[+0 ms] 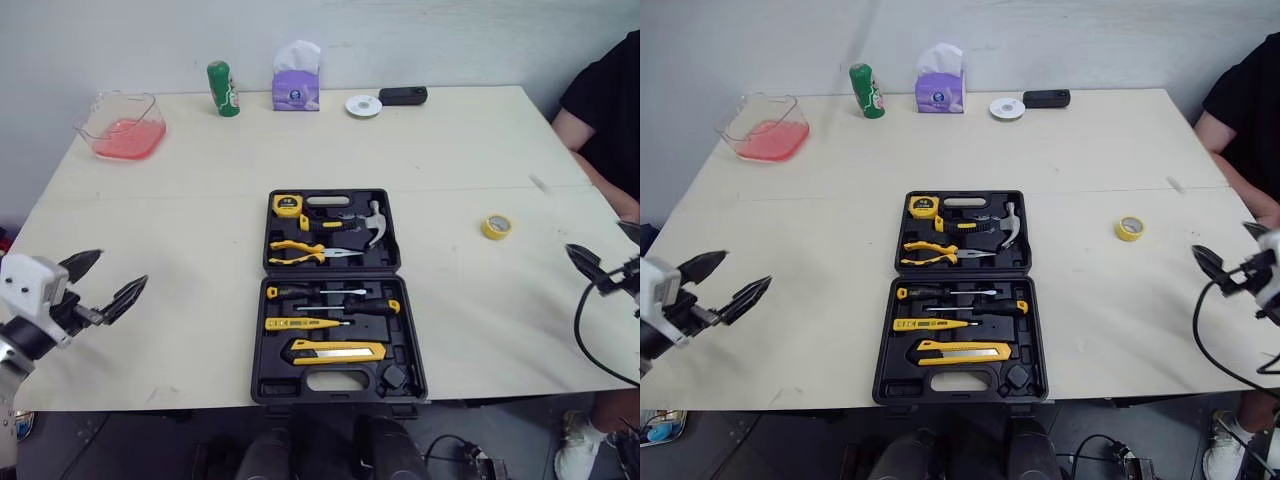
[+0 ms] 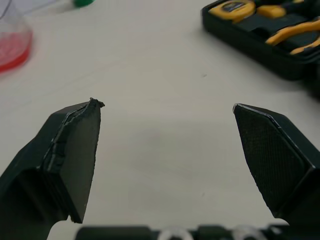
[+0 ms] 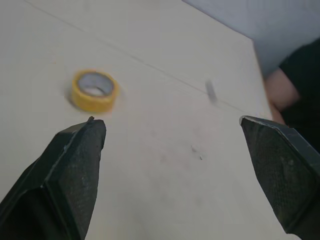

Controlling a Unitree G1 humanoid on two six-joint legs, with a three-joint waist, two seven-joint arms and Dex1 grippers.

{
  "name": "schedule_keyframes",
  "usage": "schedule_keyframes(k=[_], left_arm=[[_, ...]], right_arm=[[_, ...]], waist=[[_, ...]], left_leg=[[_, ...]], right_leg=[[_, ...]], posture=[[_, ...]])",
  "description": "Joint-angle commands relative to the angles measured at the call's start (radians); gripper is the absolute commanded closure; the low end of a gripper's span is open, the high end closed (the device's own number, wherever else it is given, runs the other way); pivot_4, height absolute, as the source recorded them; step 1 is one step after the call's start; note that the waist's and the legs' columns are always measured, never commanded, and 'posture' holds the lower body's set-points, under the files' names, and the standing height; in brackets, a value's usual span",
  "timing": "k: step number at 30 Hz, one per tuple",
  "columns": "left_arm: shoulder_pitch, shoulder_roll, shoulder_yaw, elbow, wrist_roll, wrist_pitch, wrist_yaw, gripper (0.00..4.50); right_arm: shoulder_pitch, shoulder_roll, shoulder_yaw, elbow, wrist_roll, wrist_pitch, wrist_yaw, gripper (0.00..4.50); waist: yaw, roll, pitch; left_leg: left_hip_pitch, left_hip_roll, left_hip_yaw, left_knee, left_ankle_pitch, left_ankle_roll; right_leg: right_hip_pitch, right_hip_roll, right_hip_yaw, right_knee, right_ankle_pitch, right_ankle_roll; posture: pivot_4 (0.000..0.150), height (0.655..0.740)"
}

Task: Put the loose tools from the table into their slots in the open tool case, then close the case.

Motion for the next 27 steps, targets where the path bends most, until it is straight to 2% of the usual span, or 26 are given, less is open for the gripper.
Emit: schedule_keyframes(k=[1,4,9,15,19,27], left_arm=[[-0.045,0.037,-0.043,-0.096,-0.095,0.090,-0.026,0.04],[-0.094,0.072,-0.106,-0.173,-0.177,0.187,-0.058,0.04],[-0.210,0.084,-0.206,-0.239,-0.232,0.232,-0.081,0.04],[-0.329,0.049,-0.305,-0.269,-0.244,0.210,-0.103,0.04],[-0.346,0.019,-0.341,-0.290,-0.232,0.195,-0.099,0.04],[-0.308,0.012,-0.358,-0.340,-0.249,0.218,-0.085,0.04]], right_arm=[[-0.049,-0.082,0.072,-0.127,-0.053,0.230,-0.010,0.00],[-0.119,-0.110,0.141,-0.256,-0.010,0.397,0.135,0.00],[-0.294,-0.159,0.322,-0.241,-0.144,0.548,0.238,0.00],[-0.521,-0.133,0.513,-0.061,-0.270,0.572,0.437,0.00],[-0.670,-0.060,0.579,0.136,-0.350,0.523,0.452,0.00],[-0.822,0.017,0.662,0.386,-0.494,0.383,0.453,0.00]], waist=[[0.003,0.001,0.000],[0.003,0.001,0.000],[0.003,0.001,0.001],[0.002,0.001,0.001],[0.000,0.001,0.001],[0.001,0.001,0.001]], left_leg=[[-0.001,0.000,0.000,0.000,0.000,0.000],[-0.012,0.000,0.000,0.004,0.002,0.002],[-0.015,-0.001,0.000,0.003,0.005,0.000],[-0.016,-0.002,0.001,0.003,0.006,0.001],[-0.016,-0.003,0.002,0.003,0.006,0.001],[-0.016,-0.003,0.001,0.003,0.007,0.001]], right_leg=[[-0.001,0.000,0.000,0.001,0.000,0.000],[-0.012,-0.001,0.000,0.002,0.000,0.000],[-0.016,0.001,-0.001,0.008,0.000,0.000],[-0.016,0.002,0.000,0.008,0.000,0.000],[-0.016,0.002,0.000,0.008,0.000,0.000],[-0.016,0.003,0.000,0.008,0.000,0.000]], posture=[[0.150,0.7400],[0.150,0.7400],[0.150,0.7400],[0.150,0.7400],[0.150,0.7400],[0.150,0.7400]])
